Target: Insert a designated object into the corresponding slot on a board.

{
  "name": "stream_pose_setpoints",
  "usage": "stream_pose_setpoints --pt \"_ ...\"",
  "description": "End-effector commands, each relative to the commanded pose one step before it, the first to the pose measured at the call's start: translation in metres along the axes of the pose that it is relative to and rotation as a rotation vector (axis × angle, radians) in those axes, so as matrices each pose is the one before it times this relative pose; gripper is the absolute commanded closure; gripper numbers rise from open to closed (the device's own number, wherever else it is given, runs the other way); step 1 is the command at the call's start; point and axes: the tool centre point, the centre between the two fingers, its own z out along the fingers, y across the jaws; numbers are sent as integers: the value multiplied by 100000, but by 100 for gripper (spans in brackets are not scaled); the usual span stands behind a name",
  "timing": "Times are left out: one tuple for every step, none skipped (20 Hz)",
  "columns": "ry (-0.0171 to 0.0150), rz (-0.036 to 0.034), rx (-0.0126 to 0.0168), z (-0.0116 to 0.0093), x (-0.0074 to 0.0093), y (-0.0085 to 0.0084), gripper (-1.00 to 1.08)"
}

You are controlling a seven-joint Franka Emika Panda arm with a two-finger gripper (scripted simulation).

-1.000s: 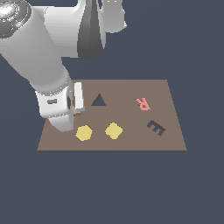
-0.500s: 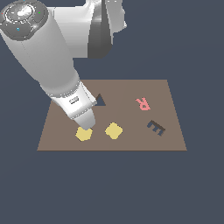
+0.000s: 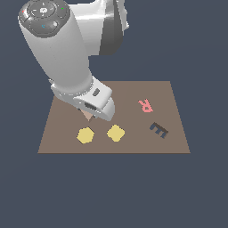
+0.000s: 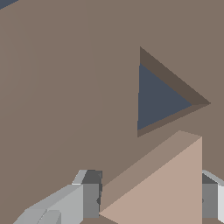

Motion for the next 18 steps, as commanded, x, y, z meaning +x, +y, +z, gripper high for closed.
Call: stream_pose_setpoints --pt "-51 -11896 -3 -56 566 459 108" --pt "1 -4635 -3 -14 230 185 108" --pt "2 -4626 -3 -14 230 184 108" --pt "2 -4615 -2 -14 230 183 108" --pt "3 -4567 -2 -13 229 181 108" --pt "3 -4397 -2 -12 221 174 108" --pt "4 -4217 -2 -12 212 167 108" --pt "5 -4038 -2 -11 204 159 108" --pt "5 -3860 -2 -10 196 152 108" --pt "5 -3683 -2 -10 187 144 108" --pt "6 -3507 -2 -9 179 138 108" --pt "6 -3332 -2 -8 171 130 108" --pt "6 -3158 -2 -8 162 123 108" --pt "7 -2989 -2 -7 154 115 108" --pt "7 -2823 -2 -6 146 109 108" --pt "7 -2657 -2 -6 138 102 108" --pt "6 -2492 -2 -6 130 96 108" --pt "7 -2336 -2 -5 122 89 108"
